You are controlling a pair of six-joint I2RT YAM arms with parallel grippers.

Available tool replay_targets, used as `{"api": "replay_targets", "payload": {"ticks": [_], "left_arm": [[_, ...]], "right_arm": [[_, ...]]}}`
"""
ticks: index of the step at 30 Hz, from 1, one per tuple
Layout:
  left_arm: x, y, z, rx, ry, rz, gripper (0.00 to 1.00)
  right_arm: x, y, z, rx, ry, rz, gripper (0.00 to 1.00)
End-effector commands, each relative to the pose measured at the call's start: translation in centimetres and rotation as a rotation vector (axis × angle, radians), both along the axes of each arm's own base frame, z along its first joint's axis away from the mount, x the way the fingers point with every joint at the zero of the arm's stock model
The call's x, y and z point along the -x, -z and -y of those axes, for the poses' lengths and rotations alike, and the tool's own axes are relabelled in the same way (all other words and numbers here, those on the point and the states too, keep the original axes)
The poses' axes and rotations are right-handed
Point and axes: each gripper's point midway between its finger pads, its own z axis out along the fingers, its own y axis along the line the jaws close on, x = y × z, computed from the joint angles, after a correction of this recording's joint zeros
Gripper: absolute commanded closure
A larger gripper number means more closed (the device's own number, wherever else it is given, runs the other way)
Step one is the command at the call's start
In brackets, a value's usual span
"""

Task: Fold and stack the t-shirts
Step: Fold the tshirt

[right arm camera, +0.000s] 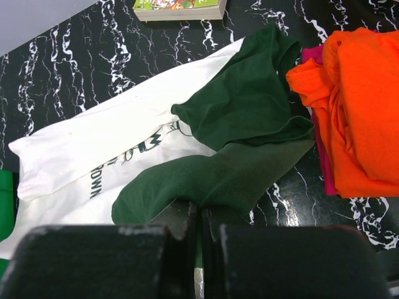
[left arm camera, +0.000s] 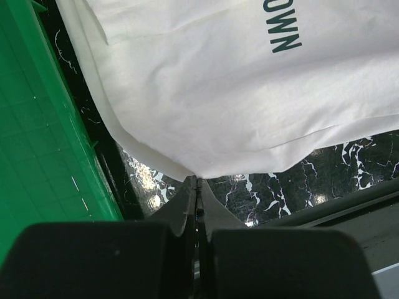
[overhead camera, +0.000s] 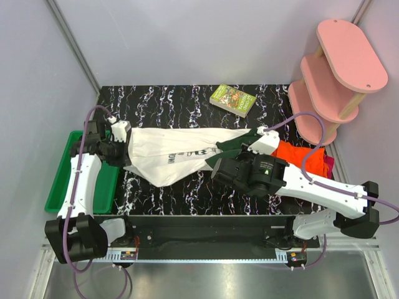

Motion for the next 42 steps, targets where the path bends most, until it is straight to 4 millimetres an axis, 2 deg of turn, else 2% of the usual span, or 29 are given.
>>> {"api": "replay_targets", "payload": {"ticks": [1, 10, 14, 18, 20, 21, 27, 34, 41, 42], "left_arm": [[-1.6, -1.3, 0.0, 0.008, -0.026, 0.063, 1.0], [-3.8, -2.4, -1.2, -0.025, -0.106, 0.123, 1.0], [-5.2, -3.2, -1.9, -0.039, -0.142, 0.152, 1.0], [-6.9, -4.2, -2.4, -0.04, -0.179, 0.181, 1.0], [-7.8, -4.5, -2.5, -0.037, -0.186, 0.185, 1.0], [-8.1, -4.6, -2.6, -0.036, -0.192, 0.187, 1.0], [-10.0, -4.1, -2.9, -0.032, -0.207, 0.176, 1.0], [-11.9, -2.1, -3.4, -0.037, -0.221, 0.134, 1.0], [-14.2, -1.1, -4.2, -0.055, -0.237, 0.123, 1.0], [-14.6, -0.6, -4.4, -0.058, -0.242, 0.11, 1.0]], "right_arm": [[0.9, 0.1, 5.7, 0.306, 0.017, -0.052, 1.0], [-1.1, -0.4, 5.7, 0.351, 0.039, -0.036, 1.0], [-3.4, -1.2, 5.1, 0.345, 0.023, -0.002, 1.0], [-5.9, -1.5, 5.9, 0.347, 0.055, -0.002, 1.0], [-7.0, -1.2, 5.7, 0.355, 0.048, -0.005, 1.0], [-7.6, -1.0, 6.2, 0.355, 0.064, -0.015, 1.0], [-9.9, 0.8, 5.7, 0.358, 0.043, -0.053, 1.0], [-12.7, 2.7, 5.2, 0.36, 0.04, -0.086, 1.0], [-15.4, 4.5, 5.5, 0.362, 0.047, -0.129, 1.0], [-15.9, 5.2, 5.8, 0.366, 0.054, -0.148, 1.0]]}}
